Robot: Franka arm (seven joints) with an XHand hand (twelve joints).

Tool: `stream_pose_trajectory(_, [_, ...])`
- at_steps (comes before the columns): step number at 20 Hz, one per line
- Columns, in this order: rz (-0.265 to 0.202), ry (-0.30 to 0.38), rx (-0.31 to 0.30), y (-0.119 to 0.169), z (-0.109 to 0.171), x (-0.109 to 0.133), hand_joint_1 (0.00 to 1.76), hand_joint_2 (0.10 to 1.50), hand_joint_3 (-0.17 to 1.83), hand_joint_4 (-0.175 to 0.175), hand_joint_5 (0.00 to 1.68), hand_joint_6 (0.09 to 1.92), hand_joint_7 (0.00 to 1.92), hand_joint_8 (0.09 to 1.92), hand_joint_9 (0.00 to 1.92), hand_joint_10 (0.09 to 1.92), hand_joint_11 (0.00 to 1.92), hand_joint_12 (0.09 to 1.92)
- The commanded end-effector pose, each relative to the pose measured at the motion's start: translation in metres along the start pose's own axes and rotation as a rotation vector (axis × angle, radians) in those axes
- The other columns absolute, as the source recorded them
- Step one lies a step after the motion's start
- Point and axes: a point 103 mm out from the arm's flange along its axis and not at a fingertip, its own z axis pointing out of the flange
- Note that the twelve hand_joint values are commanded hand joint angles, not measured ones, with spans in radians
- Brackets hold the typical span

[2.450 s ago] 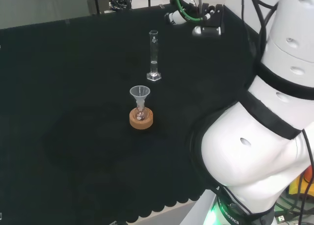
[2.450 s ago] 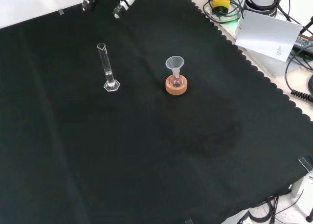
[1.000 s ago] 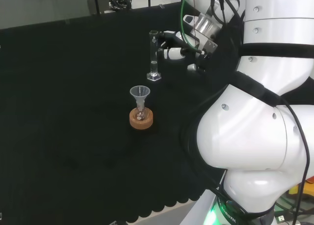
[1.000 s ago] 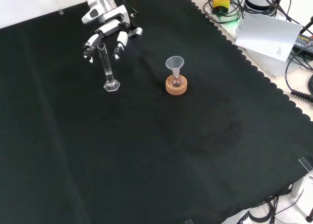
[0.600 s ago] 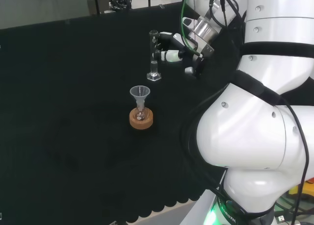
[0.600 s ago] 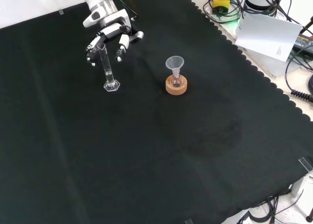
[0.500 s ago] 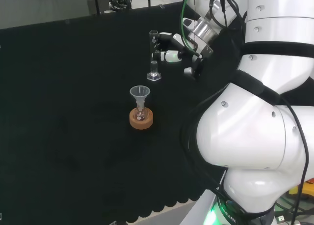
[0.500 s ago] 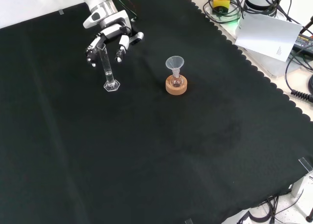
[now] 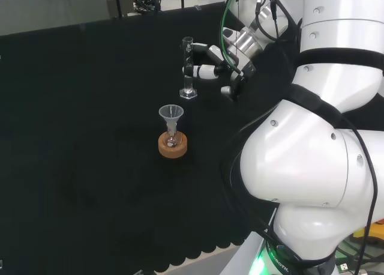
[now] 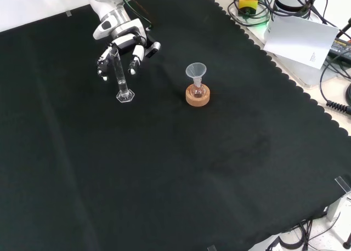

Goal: Pick up the graduated cylinder.

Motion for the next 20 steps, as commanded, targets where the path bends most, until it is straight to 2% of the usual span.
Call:
stream_pose_trajectory(1, [0.005,0.035,-0.015,0.000,0.005,-0.004,0.96,0.99,-0.17,-0.032,0.51,0.09,0.44,0.61,0.63,0.54,0.38,1.29])
stream_pose_trajectory(9, [0.010,0.054,-0.018,0.004,0.016,-0.006,1.00,1.00,-0.17,-0.019,0.64,0.13,0.57,0.57,0.76,0.49,0.51,1.23])
stream_pose_trajectory(20, [0.012,0.089,-0.058,0.008,0.018,-0.008,1.04,1.03,-0.17,-0.021,0.68,0.25,0.62,0.55,0.85,0.41,0.66,1.15])
